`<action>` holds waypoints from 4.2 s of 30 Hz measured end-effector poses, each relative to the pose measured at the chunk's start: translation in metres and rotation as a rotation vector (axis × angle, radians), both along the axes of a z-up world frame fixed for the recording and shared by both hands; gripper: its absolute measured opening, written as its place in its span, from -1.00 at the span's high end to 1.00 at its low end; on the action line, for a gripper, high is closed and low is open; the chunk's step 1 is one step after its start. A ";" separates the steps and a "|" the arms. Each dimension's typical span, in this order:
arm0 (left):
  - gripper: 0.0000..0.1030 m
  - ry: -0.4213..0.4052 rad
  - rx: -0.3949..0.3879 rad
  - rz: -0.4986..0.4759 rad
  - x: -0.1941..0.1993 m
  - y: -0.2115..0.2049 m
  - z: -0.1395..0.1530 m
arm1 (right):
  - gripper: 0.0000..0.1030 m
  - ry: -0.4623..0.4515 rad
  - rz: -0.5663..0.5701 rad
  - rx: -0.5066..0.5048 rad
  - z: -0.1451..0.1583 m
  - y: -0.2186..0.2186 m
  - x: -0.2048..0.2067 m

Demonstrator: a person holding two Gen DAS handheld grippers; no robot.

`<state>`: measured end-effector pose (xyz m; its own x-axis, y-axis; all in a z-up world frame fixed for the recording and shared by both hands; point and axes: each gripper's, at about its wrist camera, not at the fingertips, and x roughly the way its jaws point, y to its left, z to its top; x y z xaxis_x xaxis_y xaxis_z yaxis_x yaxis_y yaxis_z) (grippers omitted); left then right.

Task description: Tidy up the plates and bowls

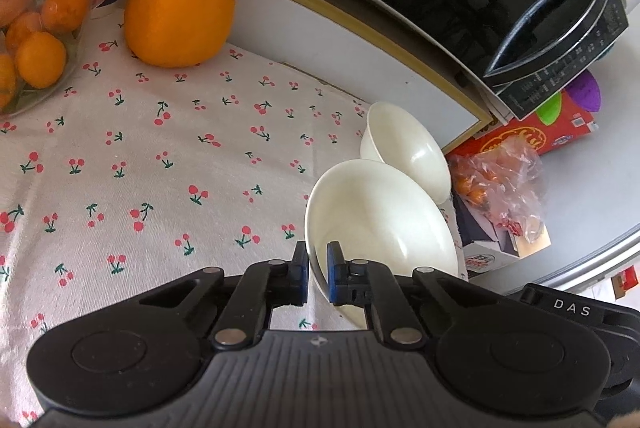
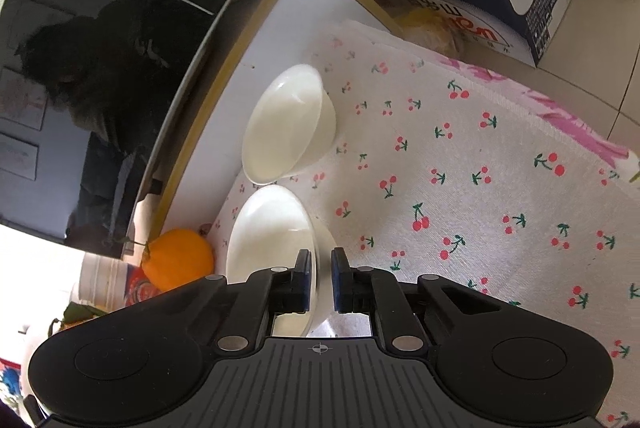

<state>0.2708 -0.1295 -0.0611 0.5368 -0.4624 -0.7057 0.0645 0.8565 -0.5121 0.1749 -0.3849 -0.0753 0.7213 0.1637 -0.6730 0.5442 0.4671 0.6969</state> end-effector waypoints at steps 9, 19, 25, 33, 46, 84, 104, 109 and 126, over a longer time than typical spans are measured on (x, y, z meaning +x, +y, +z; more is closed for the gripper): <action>0.85 0.005 0.018 -0.031 -0.014 0.001 0.016 | 0.79 0.047 0.044 -0.030 0.023 0.006 -0.010; 0.85 0.012 0.040 -0.067 -0.035 0.000 0.037 | 0.79 0.062 0.063 -0.022 0.045 0.012 -0.034; 0.85 -0.001 0.072 -0.112 -0.049 -0.001 0.046 | 0.79 0.083 0.064 -0.018 0.053 0.014 -0.048; 0.82 0.025 0.058 -0.169 -0.065 -0.005 0.050 | 0.78 0.081 0.055 -0.026 0.065 0.011 -0.070; 0.82 0.029 0.102 -0.241 -0.088 -0.019 0.052 | 0.78 0.129 0.080 -0.073 0.067 0.010 -0.097; 0.76 0.097 0.283 -0.340 -0.117 -0.050 0.025 | 0.72 0.308 0.131 -0.127 0.043 0.010 -0.115; 0.60 0.091 0.320 -0.377 -0.122 -0.060 0.018 | 0.41 0.314 0.128 -0.103 0.043 0.007 -0.116; 0.53 0.080 0.320 -0.383 -0.123 -0.062 0.018 | 0.09 0.309 0.121 -0.108 0.045 0.007 -0.117; -0.46 -0.007 0.342 -0.387 -0.127 -0.066 0.032 | -0.55 0.240 0.097 -0.124 0.061 -0.004 -0.121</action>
